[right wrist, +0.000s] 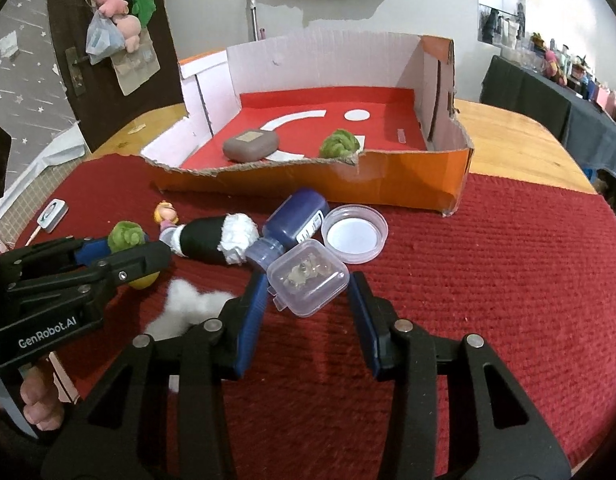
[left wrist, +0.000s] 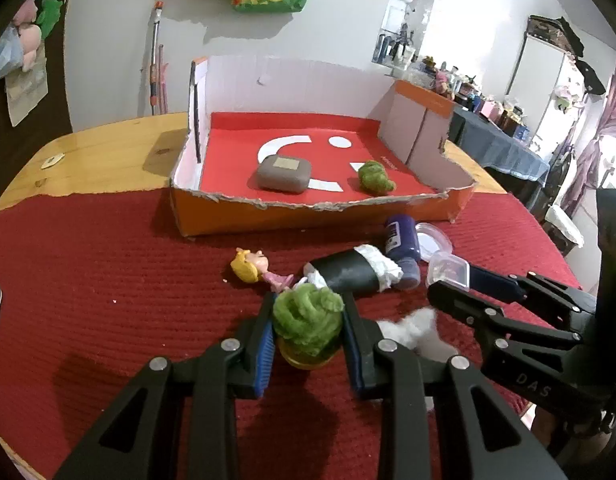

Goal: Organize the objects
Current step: 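Grasp the clear plastic box with right tool while left tool lifts the pom-pom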

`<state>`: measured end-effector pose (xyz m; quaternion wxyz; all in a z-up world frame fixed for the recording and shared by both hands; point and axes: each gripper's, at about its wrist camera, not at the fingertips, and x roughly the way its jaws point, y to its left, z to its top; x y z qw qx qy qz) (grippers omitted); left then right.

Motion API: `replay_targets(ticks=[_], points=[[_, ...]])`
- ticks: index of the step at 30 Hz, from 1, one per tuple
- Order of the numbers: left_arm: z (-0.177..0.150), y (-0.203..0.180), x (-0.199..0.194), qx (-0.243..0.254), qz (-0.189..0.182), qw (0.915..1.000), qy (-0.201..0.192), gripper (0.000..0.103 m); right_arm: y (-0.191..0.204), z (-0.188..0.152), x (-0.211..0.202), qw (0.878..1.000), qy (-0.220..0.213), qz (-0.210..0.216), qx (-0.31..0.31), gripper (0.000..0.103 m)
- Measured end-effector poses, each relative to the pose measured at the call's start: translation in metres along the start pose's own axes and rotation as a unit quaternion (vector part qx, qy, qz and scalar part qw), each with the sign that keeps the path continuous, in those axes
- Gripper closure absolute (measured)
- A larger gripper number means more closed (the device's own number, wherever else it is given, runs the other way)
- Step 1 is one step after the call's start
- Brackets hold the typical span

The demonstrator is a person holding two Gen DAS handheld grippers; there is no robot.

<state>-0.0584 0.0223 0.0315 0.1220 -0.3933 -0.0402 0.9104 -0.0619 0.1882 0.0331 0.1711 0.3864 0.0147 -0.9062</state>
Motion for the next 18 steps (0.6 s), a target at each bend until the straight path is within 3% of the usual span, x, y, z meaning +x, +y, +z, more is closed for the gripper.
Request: replay_targets(ticks=[4, 8, 12, 15, 18], points=[[0.0, 0.008, -0.001, -0.014, -0.02, 0.9997, 0.002, 0.072, 0.001, 0.0, -0.003, 1.0, -0.002, 0.008, 0.001, 0.063], [-0.003, 0.015, 0.005, -0.028, -0.016, 0.9993, 0.017, 0.072, 0.003, -0.002, -0.001, 1.0, 0.002, 0.012, 0.002, 0.063], [-0.004, 0.016, -0.005, -0.031, -0.035, 0.9989, 0.001, 0.072, 0.003, -0.003, -0.002, 1.0, 0.001, 0.014, 0.003, 0.063], [-0.002, 0.018, -0.01, -0.025, -0.029, 0.9992, -0.012, 0.072, 0.004, -0.003, -0.003, 1.0, 0.0, 0.015, 0.003, 0.063], [-0.003, 0.032, -0.005, -0.046, -0.027, 0.9986, 0.001, 0.072, 0.005, -0.003, -0.005, 1.0, -0.004, 0.016, 0.002, 0.063]])
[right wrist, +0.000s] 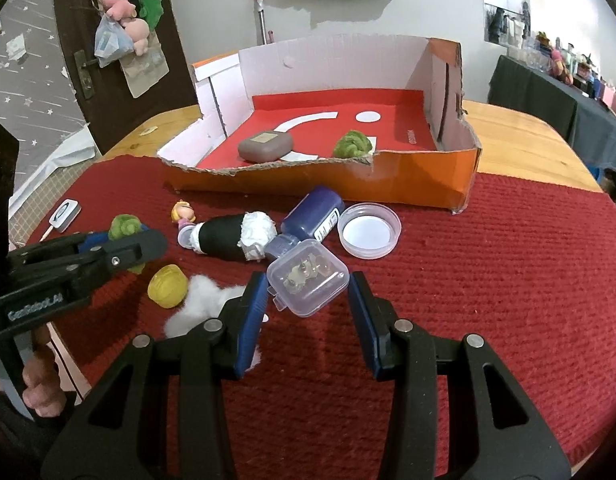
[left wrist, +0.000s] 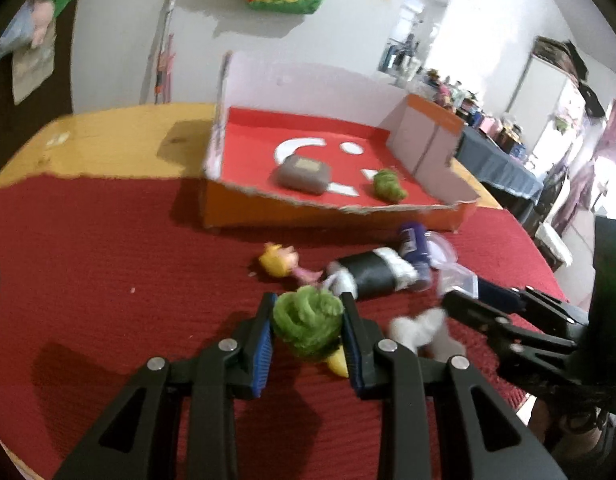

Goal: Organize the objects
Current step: 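Grasp the clear plastic box with right tool while left tool lifts the pom-pom, then carry the pom-pom with left tool while right tool carries the clear box into the box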

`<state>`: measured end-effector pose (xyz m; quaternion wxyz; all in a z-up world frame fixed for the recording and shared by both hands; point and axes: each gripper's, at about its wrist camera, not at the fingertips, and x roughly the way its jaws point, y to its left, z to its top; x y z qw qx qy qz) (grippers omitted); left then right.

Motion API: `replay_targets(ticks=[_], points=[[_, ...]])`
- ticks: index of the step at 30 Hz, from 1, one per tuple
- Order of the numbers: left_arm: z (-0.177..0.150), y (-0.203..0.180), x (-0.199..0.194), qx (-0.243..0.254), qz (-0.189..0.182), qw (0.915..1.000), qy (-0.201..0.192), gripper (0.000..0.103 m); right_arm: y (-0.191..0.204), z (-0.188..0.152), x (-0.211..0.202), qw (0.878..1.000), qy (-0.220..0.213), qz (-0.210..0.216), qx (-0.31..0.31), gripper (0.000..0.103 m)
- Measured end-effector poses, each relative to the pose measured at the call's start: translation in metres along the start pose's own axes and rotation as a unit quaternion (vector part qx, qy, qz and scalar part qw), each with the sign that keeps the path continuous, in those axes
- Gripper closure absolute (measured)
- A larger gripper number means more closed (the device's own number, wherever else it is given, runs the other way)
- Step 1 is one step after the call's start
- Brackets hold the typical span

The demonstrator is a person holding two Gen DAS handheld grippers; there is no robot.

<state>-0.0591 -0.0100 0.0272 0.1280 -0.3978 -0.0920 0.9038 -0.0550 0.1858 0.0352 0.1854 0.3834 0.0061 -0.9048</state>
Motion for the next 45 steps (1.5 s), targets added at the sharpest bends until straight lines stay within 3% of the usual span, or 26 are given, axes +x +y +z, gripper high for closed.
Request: replay_targets(ticks=[2, 6, 27, 38, 45], points=[[0.001, 0.006, -0.002, -0.014, -0.012, 0.9998, 0.0, 0.072, -0.001, 0.001, -0.002, 1.0, -0.004, 0.005, 0.003, 0.063], [0.004, -0.002, -0.007, 0.008, 0.01, 0.9998, -0.013, 0.074, 0.001, 0.002, -0.005, 1.0, -0.009, 0.006, 0.001, 0.063], [0.023, -0.028, 0.003, 0.046, 0.028, 0.9985, -0.011, 0.075, 0.008, 0.023, -0.017, 0.999, -0.025, 0.028, -0.011, 0.063], [0.055, -0.037, -0.004, 0.059, 0.026, 0.9976, -0.023, 0.075, 0.011, 0.055, -0.029, 0.998, -0.041, 0.043, -0.03, 0.063], [0.074, -0.038, 0.002, 0.066, 0.022, 0.9975, -0.005, 0.075, 0.007, 0.077, -0.022, 0.998, -0.016, 0.06, -0.032, 0.063]])
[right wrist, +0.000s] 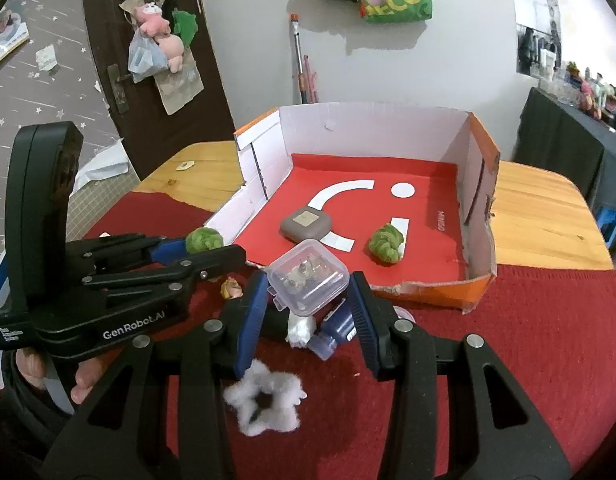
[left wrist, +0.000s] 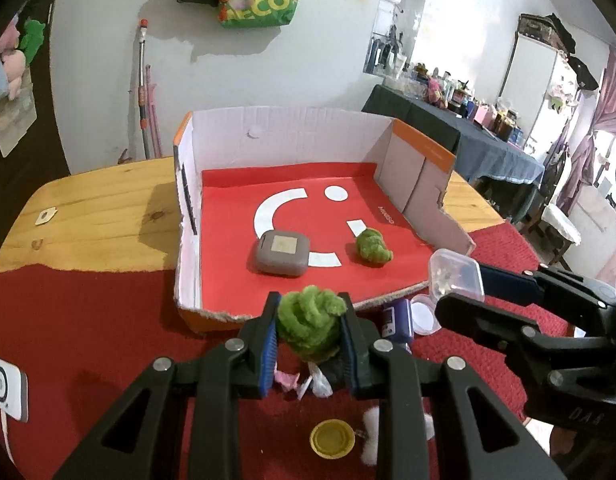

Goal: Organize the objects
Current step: 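Carry the pom-pom with left tool while right tool carries the clear box into the box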

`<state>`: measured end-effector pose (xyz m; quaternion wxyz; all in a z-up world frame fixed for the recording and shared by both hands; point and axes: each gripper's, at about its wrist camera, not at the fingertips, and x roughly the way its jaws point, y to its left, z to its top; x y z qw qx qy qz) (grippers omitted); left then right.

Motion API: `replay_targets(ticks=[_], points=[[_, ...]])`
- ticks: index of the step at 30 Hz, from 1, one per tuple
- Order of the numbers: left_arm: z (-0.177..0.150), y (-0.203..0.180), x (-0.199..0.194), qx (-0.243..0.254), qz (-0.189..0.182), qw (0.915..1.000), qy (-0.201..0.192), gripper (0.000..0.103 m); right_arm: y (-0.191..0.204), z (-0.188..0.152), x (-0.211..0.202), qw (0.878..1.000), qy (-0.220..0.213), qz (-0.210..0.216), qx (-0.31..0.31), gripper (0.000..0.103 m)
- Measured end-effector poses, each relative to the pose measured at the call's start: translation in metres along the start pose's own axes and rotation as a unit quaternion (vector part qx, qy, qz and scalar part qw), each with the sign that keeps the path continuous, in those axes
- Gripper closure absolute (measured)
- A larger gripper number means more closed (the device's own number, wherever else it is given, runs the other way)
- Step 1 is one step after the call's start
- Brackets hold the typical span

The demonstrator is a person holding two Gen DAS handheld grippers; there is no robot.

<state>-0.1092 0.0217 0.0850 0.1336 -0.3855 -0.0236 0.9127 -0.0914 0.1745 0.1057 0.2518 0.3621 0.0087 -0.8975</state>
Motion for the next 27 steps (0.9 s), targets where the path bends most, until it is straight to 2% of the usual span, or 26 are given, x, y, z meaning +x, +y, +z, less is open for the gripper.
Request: replay_targets(ticks=[7, 14, 27], points=[[0.017, 0.003, 0.008, 0.008, -0.004, 0.9998, 0.016, 0.075, -0.009, 0.016, 0.01, 1.0, 0.022, 0.007, 0.003, 0.063], [0.032, 0.008, 0.027, 0.013, -0.011, 0.9989, 0.044, 0.075, -0.028, 0.031, 0.035, 0.998, 0.062, 0.018, 0.014, 0.063], [0.034, 0.012, 0.077, 0.032, -0.034, 0.991, 0.126, 0.075, -0.041, 0.037, 0.08, 0.99, 0.135, 0.031, 0.011, 0.063]])
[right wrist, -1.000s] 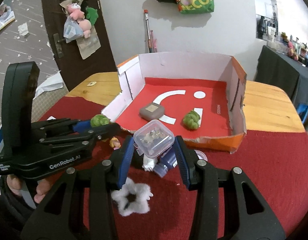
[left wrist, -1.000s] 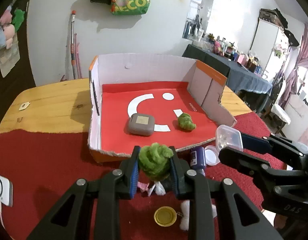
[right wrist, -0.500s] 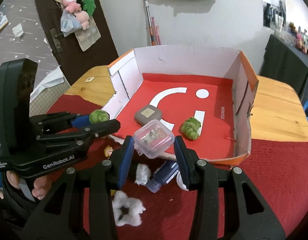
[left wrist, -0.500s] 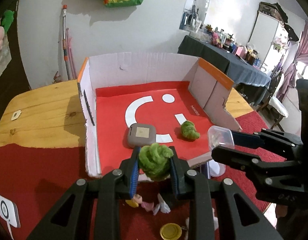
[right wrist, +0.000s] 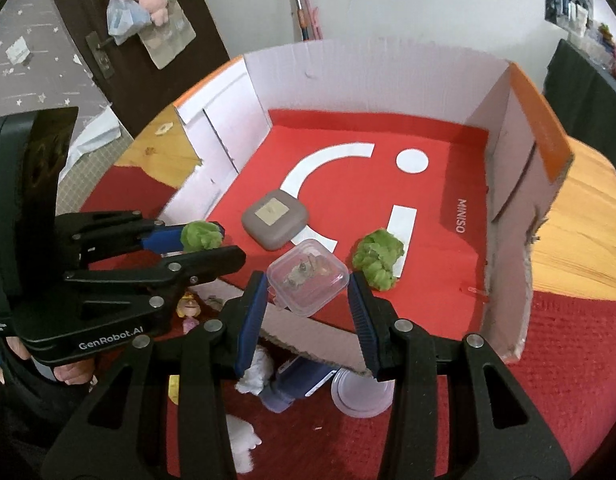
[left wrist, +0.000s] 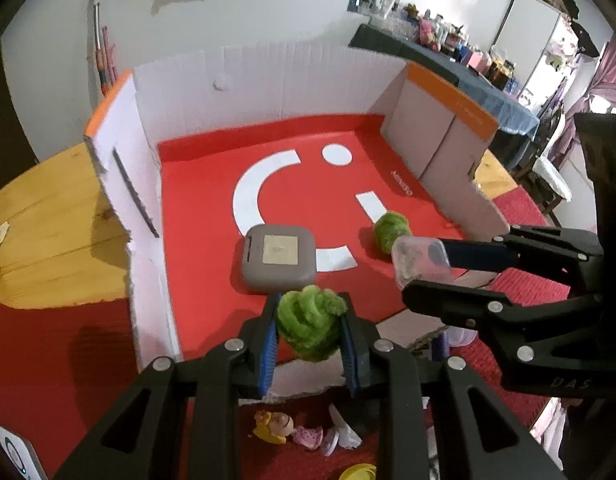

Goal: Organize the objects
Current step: 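Carry the pom-pom with left tool while right tool carries the clear box into the box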

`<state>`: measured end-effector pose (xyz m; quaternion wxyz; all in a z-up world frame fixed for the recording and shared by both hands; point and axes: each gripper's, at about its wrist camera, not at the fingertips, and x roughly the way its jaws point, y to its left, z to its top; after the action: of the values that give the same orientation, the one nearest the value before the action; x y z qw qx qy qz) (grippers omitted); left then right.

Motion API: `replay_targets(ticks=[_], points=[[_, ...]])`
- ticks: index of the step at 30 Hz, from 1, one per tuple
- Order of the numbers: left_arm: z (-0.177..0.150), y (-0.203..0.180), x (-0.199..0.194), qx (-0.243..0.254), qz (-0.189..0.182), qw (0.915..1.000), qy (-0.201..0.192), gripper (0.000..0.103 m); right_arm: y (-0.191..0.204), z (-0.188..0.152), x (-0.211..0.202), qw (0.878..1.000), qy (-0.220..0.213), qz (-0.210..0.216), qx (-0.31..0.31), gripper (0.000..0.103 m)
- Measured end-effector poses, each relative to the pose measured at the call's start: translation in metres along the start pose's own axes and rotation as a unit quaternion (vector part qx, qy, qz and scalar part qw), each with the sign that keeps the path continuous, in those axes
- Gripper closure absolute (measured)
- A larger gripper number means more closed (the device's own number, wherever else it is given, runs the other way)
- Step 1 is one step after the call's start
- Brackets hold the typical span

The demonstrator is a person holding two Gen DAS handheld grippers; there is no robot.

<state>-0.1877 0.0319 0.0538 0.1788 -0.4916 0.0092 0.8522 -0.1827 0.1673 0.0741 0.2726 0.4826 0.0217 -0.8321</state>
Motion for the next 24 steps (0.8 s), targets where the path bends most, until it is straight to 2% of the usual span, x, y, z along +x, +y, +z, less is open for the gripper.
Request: replay_targets(ticks=[9, 16, 24], points=[[0.004, 0.002, 0.023, -0.002, -0.009, 0.9996, 0.025, 0.075, -0.01, 0.003, 0.018, 1.0, 0.03, 0.0, 0.003, 0.063], [0.01, 0.004, 0.028, -0.007, 0.003, 0.9997, 0.022, 0.075, -0.017, 0.003, 0.025, 0.999, 0.035, 0.001, 0.009, 0.063], [0.015, 0.005, 0.034, -0.02, 0.018, 0.9996, 0.001, 0.075, -0.03, 0.004, 0.021, 0.999, 0.009, -0.045, 0.016, 0.063]])
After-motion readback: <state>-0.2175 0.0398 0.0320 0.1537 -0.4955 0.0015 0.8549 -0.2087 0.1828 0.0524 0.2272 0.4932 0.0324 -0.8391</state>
